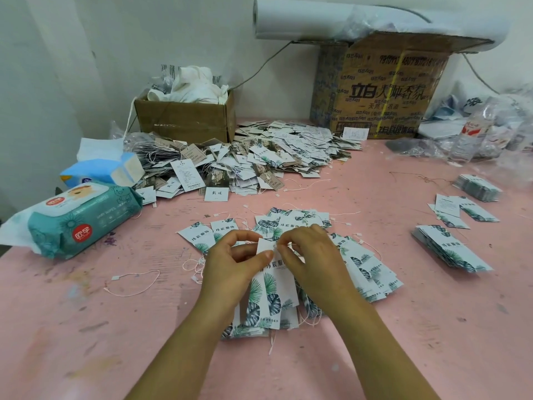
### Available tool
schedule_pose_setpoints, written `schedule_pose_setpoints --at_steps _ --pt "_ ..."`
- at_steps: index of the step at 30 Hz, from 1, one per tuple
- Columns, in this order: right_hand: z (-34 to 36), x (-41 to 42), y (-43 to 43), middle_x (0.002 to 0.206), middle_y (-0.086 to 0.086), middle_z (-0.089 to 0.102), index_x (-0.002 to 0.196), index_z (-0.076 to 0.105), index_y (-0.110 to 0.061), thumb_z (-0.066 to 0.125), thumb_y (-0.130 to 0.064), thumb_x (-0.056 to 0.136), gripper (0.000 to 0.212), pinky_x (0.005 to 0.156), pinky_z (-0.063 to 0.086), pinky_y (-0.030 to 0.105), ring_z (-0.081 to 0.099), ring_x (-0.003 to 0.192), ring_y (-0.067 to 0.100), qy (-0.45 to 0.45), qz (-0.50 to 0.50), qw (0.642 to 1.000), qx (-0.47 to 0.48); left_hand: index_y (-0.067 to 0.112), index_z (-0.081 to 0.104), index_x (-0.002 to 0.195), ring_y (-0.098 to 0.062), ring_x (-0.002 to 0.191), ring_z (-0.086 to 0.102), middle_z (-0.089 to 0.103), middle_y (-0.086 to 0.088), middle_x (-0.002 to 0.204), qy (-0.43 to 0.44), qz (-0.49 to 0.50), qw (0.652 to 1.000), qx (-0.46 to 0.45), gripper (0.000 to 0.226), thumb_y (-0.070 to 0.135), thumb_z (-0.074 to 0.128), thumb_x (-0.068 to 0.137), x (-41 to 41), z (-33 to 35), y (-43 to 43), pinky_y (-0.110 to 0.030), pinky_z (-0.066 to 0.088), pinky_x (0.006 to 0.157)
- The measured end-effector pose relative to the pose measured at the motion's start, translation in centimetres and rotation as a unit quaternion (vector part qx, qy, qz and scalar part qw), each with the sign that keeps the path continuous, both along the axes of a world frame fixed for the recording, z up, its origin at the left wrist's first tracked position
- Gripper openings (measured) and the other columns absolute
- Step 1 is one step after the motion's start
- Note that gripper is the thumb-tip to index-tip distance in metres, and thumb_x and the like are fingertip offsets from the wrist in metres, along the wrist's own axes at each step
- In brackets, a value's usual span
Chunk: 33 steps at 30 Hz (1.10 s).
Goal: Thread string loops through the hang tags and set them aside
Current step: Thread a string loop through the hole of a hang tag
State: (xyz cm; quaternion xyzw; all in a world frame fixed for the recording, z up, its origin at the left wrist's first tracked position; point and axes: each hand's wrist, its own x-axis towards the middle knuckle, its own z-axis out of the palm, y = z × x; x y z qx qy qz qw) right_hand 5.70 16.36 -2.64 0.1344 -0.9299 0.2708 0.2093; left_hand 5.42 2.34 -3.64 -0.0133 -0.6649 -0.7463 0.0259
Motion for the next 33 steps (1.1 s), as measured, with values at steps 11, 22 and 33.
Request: schedule_pose_setpoints --at_steps 11,22,33 --pt "0.12 0.10 -0.32 0.064 -0.022 0.040 0.088 0.063 -0.016 0.057 -0.015 0.090 0.007 0.065 0.029 0.010 0.038 0.072 -0.005 -0.009 0.038 0.993 -0.111 0.008 0.068 0.086 -0.015 0.071 0.068 0.072 -0.006 0.078 -0.014 -0.052 0.994 0.098 0.011 0.002 0.058 0.084 -0.25 0.05 -0.16 -0.021 0.055 0.061" --pt "0.05 0.14 -0.30 0.061 -0.026 0.048 0.092 0.065 -0.014 0.059 -0.007 0.087 0.010 0.061 0.031 0.009 0.043 0.070 -0.010 -0.008 0.074 0.984 -0.161 0.007 0.063 0.080 -0.009 0.054 0.059 0.064 0.003 0.060 -0.004 -0.084 0.995 0.058 0.010 0.001 0.058 0.085 0.04 0.06 0.02 -0.020 0.050 0.050" --pt "-0.28 0.27 -0.20 0.097 -0.015 0.056 0.113 0.060 -0.019 0.050 -0.010 0.093 0.024 0.078 0.037 0.015 0.048 0.091 0.003 -0.010 0.092 0.992 -0.080 0.008 0.055 0.081 -0.012 0.059 0.059 0.060 -0.008 0.073 0.003 -0.036 0.999 0.027 0.016 0.003 0.047 0.093 0.05 0.39 0.11 -0.022 0.049 0.048"
